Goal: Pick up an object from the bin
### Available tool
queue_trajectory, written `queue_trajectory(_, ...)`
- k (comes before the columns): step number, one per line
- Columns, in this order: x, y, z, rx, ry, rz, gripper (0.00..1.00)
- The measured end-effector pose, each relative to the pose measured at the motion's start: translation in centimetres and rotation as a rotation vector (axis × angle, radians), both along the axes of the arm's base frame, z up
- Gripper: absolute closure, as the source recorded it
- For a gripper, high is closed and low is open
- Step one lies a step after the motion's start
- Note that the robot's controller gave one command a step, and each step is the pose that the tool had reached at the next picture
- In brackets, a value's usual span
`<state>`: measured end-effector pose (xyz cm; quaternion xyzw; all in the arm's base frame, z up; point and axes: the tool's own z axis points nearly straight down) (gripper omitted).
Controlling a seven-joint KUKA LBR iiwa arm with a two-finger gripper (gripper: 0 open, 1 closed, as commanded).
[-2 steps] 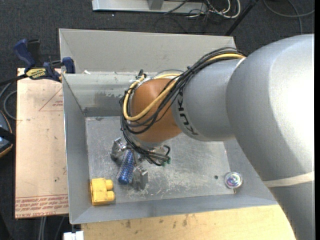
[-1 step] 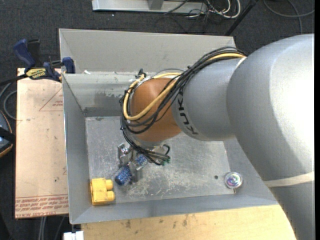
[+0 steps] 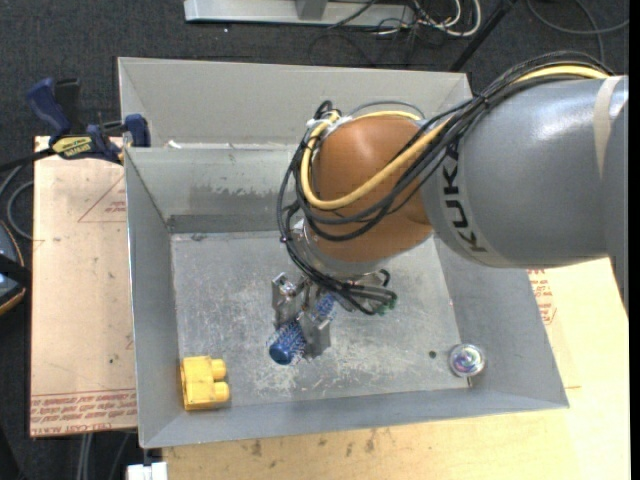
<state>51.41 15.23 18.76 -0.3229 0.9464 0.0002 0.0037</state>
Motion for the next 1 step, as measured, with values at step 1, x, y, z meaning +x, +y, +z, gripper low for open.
queue_trajectory(1, 1.37, -0.20, 2.20, 0.000, 0.003, 0.005, 1.00)
